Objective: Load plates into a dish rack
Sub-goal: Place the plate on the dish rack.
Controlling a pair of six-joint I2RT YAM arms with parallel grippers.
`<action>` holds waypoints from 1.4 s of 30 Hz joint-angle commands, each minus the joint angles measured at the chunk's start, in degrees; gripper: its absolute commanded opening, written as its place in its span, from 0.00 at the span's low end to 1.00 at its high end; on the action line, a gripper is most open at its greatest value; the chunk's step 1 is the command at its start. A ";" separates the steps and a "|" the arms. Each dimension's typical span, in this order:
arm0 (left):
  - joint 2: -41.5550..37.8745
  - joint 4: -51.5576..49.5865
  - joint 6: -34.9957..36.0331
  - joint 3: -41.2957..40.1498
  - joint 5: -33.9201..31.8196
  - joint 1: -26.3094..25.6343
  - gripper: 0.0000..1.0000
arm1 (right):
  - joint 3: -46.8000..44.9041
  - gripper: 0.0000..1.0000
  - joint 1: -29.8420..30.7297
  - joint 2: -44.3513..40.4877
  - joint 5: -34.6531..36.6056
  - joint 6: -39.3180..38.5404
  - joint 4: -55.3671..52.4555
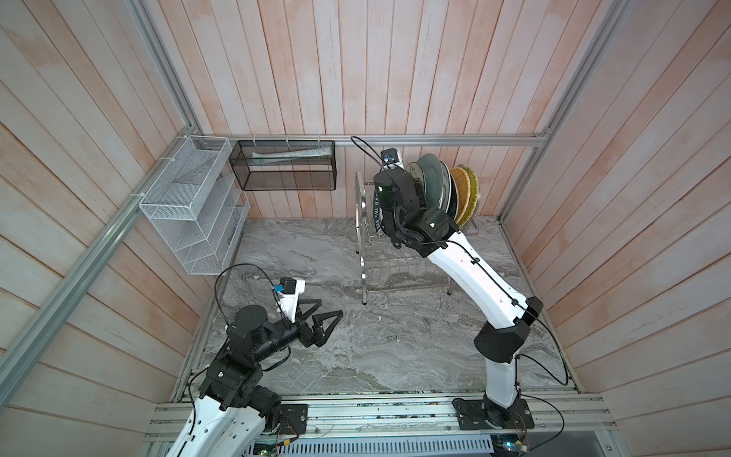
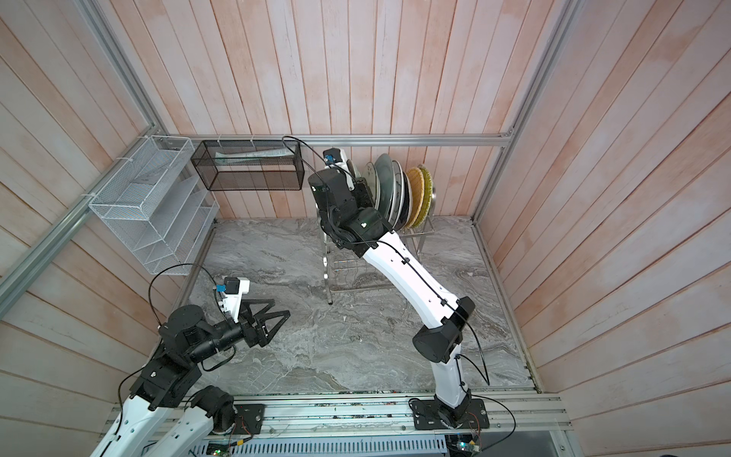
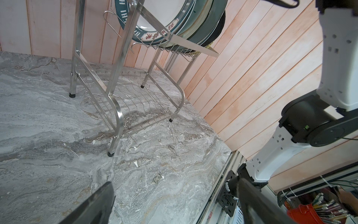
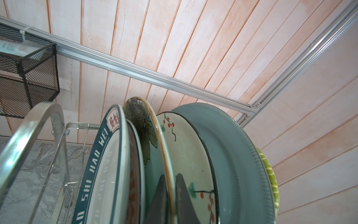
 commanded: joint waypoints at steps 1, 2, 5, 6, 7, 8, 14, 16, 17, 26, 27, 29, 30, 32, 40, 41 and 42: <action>-0.08 1.44 0.05 -0.89 1.07 0.28 1.00 | -0.38 0.00 -0.14 -2.06 4.64 -2.70 4.64; -0.09 1.49 0.06 -0.83 1.09 0.28 1.00 | -0.37 0.00 -0.18 -2.31 4.76 -3.30 5.32; 0.15 1.52 0.08 -0.75 1.22 0.38 1.00 | -0.50 0.00 -0.14 -2.94 5.16 -4.85 6.63; 0.19 1.57 0.06 -0.76 1.34 0.44 1.00 | -0.93 0.00 -0.16 -3.12 5.49 -5.61 7.22; 0.12 1.60 0.09 -0.80 1.42 0.60 1.00 | -1.23 0.00 -0.14 -3.26 5.57 -6.23 7.82; 0.15 1.68 0.10 -0.89 1.42 0.63 1.00 | -1.59 0.00 -0.16 -3.30 5.81 -7.19 8.68; 0.23 1.77 -0.03 -0.88 1.60 0.81 1.00 | -4.11 0.00 -0.17 -4.71 6.13 -9.19 11.14; 0.22 1.77 0.03 -0.96 1.60 0.90 1.00 | -6.30 0.00 -0.18 -5.64 6.27 -10.01 12.78; 0.28 1.70 -0.01 -0.91 1.60 0.90 1.00 | -7.24 0.00 -0.26 -6.04 6.35 -10.57 13.50; 0.55 1.86 -0.06 -0.99 1.77 1.16 1.00 | -13.87 0.00 -1.22 -9.81 4.21 -6.27 12.59; 0.67 1.83 -0.09 -0.99 1.77 1.16 1.00 | -13.68 0.00 -1.44 -9.72 3.71 -4.82 11.12; 0.70 1.79 -0.13 -0.96 1.73 1.21 1.00 | -13.87 0.00 -1.59 -9.42 3.08 -3.18 9.78; 0.71 1.76 -0.07 -0.96 1.69 1.16 1.00 | -13.93 0.00 -1.59 -9.16 3.18 -2.80 9.38; 0.77 1.71 -0.14 -0.97 1.60 1.17 1.00 | -13.91 0.00 -1.73 -8.61 3.31 -2.24 8.51; 0.68 1.73 -0.10 -0.99 1.59 1.16 1.00 | -13.42 0.00 -1.50 -7.66 5.49 -4.27 8.14; 0.63 1.77 -0.07 -0.97 1.60 1.16 1.00 | -13.48 0.00 -1.36 -7.92 5.67 -4.86 8.56; 0.61 1.71 -0.12 -0.98 1.60 1.16 1.00 | -13.93 0.00 -1.17 -8.23 6.26 -5.68 9.44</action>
